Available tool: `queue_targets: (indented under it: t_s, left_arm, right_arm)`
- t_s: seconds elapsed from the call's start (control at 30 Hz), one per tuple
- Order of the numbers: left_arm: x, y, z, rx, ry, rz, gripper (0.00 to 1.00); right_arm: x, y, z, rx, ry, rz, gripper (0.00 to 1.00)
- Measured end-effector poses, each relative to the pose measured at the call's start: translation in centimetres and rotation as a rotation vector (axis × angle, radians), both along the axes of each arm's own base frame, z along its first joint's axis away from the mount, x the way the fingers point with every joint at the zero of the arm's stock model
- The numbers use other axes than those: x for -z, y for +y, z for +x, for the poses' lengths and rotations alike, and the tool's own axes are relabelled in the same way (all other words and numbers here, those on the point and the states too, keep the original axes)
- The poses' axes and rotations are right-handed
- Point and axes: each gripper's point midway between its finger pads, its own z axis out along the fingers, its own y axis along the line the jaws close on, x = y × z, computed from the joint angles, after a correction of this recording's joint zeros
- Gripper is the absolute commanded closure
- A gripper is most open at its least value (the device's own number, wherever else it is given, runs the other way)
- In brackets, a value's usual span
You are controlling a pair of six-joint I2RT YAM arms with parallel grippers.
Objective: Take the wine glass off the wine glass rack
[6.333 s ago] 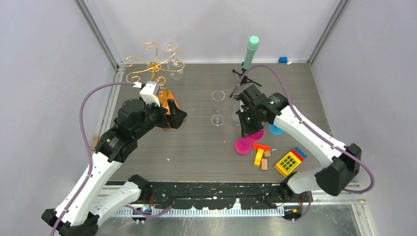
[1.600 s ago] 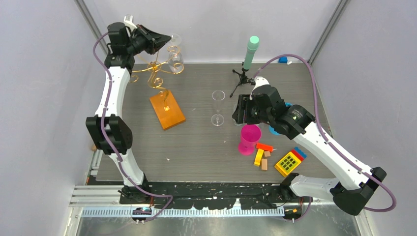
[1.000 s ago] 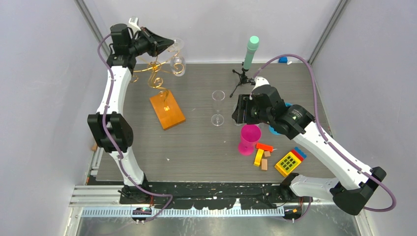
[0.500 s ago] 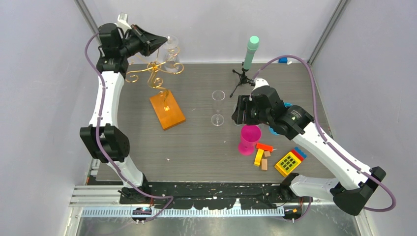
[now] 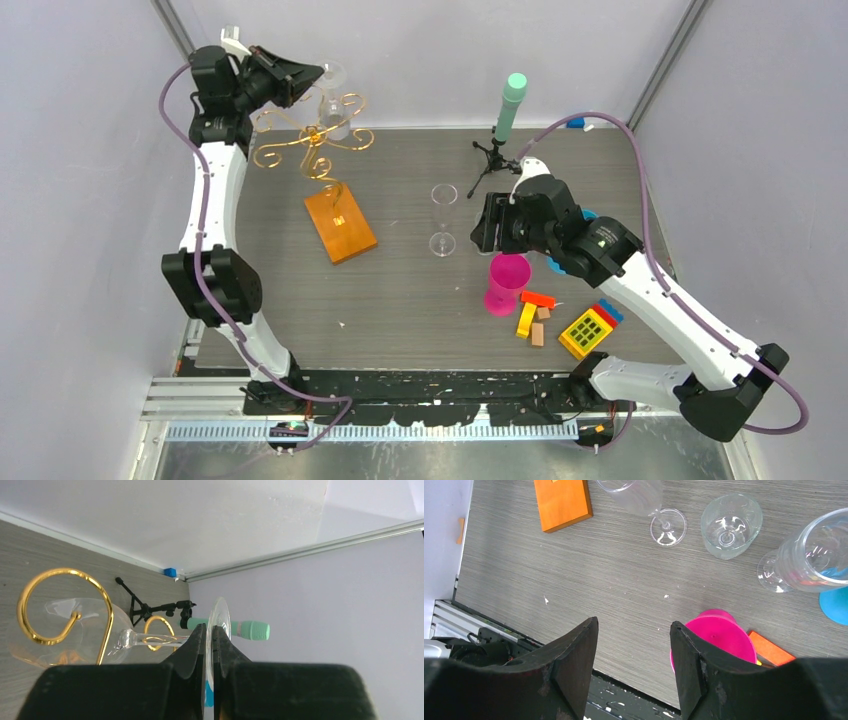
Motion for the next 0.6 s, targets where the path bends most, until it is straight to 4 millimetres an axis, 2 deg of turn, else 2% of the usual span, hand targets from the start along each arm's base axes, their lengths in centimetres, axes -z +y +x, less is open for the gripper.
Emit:
queue_targets:
  t_s: [0.33, 0.5, 0.6]
  left_arm:
    - [-0.6, -0.4, 4.2, 0.044, -0.111, -0.118, 1.00]
    - [-2.4, -2.1, 3.7, 0.118, -0.204, -0.150, 1.00]
    - [-4.0, -4.0, 2.5, 0.178, -0.276, -0.151, 1.00]
  right_arm:
    - [-0.2, -0.1, -0.1, -0.001, -0.005, 0.003, 0.38]
    - [-0.2, -0.1, -0.1, -0.003, -0.007, 0.001, 0.31]
    - [-0.2, 0.0, 0.0, -0.006, -0.013, 0.004, 0.22]
